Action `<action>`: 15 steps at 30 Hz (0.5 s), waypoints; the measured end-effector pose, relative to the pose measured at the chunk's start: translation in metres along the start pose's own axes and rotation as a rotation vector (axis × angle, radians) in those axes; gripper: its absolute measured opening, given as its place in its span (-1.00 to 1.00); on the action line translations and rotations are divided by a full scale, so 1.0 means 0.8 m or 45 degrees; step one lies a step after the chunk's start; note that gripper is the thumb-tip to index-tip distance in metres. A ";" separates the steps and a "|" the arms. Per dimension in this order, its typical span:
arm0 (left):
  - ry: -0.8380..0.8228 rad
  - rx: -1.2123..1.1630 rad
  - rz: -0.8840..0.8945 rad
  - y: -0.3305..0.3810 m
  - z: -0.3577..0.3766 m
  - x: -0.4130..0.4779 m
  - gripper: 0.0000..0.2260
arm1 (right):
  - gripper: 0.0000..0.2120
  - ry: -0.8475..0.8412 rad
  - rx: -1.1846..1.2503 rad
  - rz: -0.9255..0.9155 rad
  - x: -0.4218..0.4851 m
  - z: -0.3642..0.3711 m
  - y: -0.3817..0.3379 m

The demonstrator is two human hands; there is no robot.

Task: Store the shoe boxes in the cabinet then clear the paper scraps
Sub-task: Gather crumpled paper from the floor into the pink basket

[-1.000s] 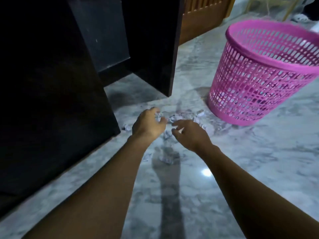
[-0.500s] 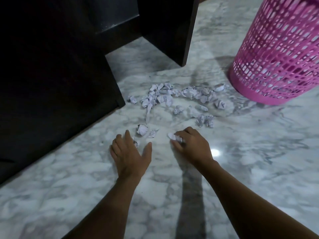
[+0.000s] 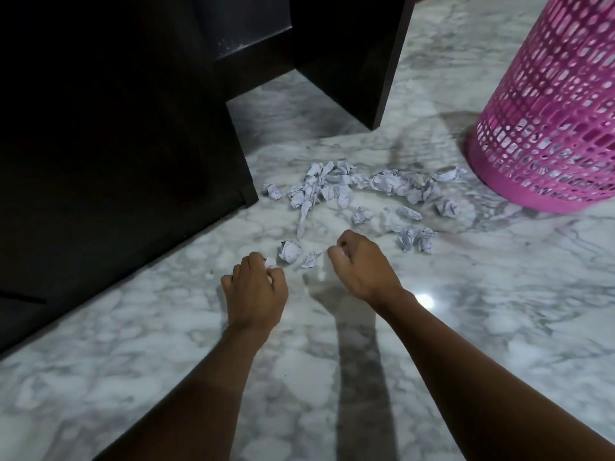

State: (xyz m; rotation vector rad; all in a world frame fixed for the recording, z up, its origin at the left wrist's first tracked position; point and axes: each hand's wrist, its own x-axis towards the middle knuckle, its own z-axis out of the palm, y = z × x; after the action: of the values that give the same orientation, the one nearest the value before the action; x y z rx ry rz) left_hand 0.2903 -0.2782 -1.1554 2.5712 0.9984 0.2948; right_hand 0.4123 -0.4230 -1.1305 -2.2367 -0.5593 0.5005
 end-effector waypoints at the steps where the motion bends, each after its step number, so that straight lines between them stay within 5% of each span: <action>1: 0.009 -0.021 -0.004 0.003 -0.003 0.008 -0.62 | -0.75 -0.015 -0.081 -0.036 0.003 0.006 -0.004; 5: -0.021 0.005 0.019 0.011 -0.004 0.038 -0.52 | -0.49 -0.011 -0.419 -0.224 0.013 0.031 -0.004; 10: -0.054 -0.092 0.065 0.010 0.012 0.052 -0.79 | -0.74 0.113 -0.480 -0.423 0.017 0.051 0.011; 15: -0.189 0.022 0.209 0.017 0.016 0.042 -0.61 | -0.82 0.255 -0.419 -0.577 0.013 0.060 0.028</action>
State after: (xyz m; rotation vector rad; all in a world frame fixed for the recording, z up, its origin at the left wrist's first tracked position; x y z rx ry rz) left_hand 0.3270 -0.2679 -1.1596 2.6511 0.7428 0.1350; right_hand 0.4010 -0.4030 -1.1795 -2.3239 -1.0669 -0.0526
